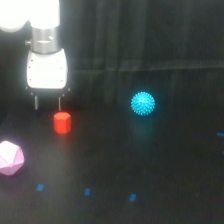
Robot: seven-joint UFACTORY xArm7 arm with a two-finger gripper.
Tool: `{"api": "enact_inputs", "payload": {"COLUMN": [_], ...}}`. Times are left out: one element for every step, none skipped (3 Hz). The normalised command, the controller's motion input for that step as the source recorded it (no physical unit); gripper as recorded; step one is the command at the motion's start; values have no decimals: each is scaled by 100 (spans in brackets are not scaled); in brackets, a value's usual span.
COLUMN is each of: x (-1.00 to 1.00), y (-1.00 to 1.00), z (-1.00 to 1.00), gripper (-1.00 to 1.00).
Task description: Pick up the red object from the table
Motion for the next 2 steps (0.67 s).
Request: {"api": "enact_inputs", "payload": {"x": [88, 86], "y": [-100, -20], "z": [-71, -50], "gripper": [99, 36]}}
